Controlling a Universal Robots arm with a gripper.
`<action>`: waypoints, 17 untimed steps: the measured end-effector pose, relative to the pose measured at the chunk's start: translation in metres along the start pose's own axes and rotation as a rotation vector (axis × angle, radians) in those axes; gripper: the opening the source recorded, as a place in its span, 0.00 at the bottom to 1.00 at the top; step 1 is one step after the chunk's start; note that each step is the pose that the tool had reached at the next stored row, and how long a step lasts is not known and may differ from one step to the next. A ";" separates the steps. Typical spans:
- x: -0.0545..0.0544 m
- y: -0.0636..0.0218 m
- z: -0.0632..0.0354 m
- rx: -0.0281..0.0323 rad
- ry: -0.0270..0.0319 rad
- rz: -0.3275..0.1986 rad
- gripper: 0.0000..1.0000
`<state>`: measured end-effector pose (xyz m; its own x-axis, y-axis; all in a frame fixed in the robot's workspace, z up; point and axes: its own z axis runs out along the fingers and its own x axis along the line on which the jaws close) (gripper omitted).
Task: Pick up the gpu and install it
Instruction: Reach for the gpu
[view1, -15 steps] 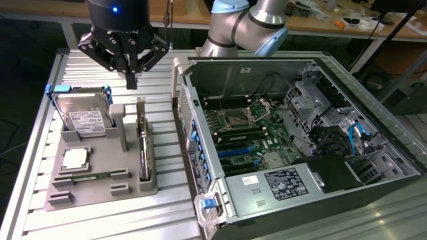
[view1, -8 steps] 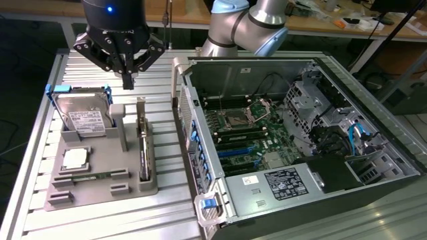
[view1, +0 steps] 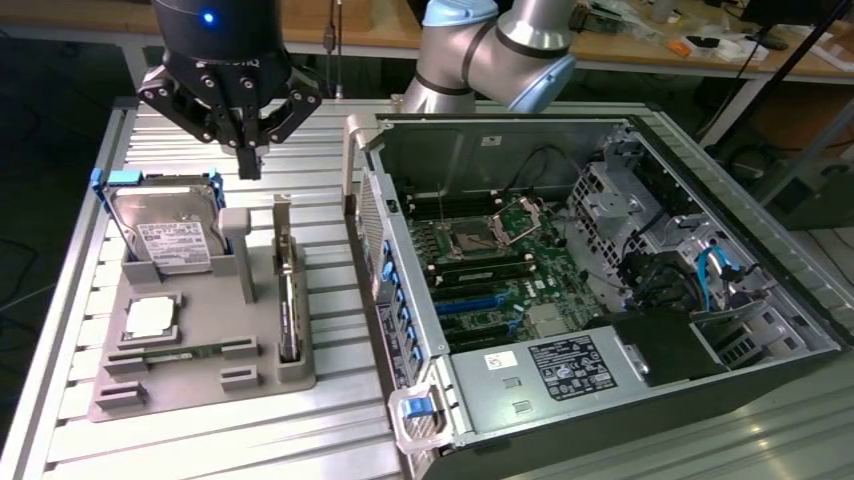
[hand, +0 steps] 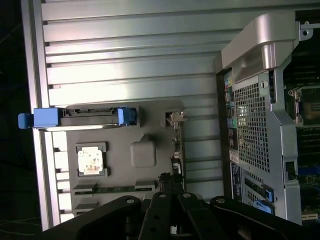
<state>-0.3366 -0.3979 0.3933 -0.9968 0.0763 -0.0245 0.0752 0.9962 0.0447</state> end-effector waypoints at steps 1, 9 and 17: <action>0.001 -0.0001 0.0000 0.0000 0.0000 0.000 0.11; 0.012 -0.0009 -0.0003 0.0000 0.0000 0.000 0.11; 0.018 -0.0014 -0.0005 0.0000 0.0000 0.000 0.11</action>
<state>-0.3549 -0.3979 0.3933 -0.9968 0.0761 -0.0245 0.0750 0.9962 0.0447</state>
